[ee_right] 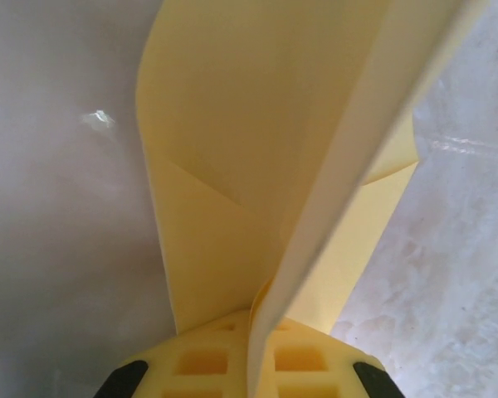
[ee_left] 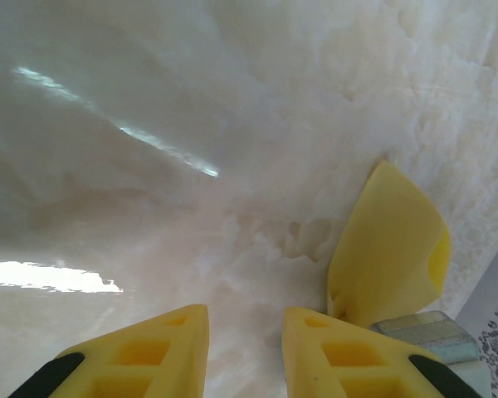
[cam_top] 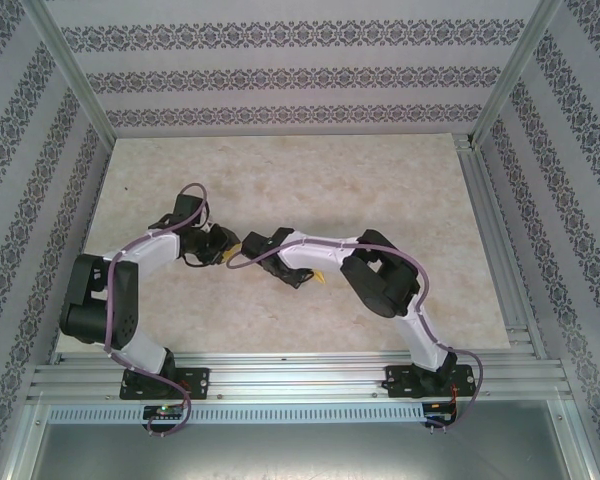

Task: Fold a paper plane with a square sheet of paper (pick it up from the middle)
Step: Move a paper plane to the center of the table.

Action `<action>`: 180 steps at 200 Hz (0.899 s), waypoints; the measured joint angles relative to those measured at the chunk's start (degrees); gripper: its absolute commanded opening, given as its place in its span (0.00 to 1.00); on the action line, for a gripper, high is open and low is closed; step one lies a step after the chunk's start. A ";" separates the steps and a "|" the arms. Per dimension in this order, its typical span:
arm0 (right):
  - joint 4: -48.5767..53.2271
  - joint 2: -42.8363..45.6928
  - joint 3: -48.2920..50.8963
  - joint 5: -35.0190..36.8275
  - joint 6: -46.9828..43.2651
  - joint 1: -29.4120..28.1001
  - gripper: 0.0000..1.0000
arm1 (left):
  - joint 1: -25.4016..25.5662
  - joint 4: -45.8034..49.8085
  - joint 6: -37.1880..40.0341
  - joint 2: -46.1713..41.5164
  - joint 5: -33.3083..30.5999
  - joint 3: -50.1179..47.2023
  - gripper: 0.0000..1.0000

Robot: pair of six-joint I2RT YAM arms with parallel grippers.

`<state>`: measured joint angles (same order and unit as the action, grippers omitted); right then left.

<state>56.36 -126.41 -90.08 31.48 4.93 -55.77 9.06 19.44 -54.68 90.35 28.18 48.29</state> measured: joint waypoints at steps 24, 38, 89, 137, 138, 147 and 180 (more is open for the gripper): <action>0.17 -0.13 -0.11 0.68 -0.24 -0.09 0.01 | -1.29 0.09 -0.15 -0.74 -0.52 -1.25 0.31; -1.92 1.84 1.75 -1.62 -0.02 1.25 0.02 | -1.57 0.22 -0.15 -1.31 -0.59 -1.33 0.31; -11.80 13.86 9.22 -21.03 3.17 17.18 0.04 | -1.55 1.11 0.66 -3.41 -0.20 -0.15 0.32; -13.29 11.93 1.66 -30.03 7.56 29.55 0.06 | -0.55 1.68 2.29 -3.17 0.90 2.51 0.32; -13.27 11.69 1.31 -30.18 7.69 29.64 0.06 | -0.50 1.68 2.34 -3.15 0.94 2.56 0.32; -13.60 9.94 -0.04 -30.97 8.48 30.36 0.07 | -0.26 1.68 2.56 -2.82 1.31 2.78 0.32; -11.85 4.39 -2.38 -31.91 9.66 30.38 0.08 | 0.09 2.19 3.23 -1.77 1.73 2.86 0.32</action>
<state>44.51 -122.02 -92.47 -0.43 14.59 -25.39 9.15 21.63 -51.44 88.58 29.91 51.16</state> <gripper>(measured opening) 0.081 0.317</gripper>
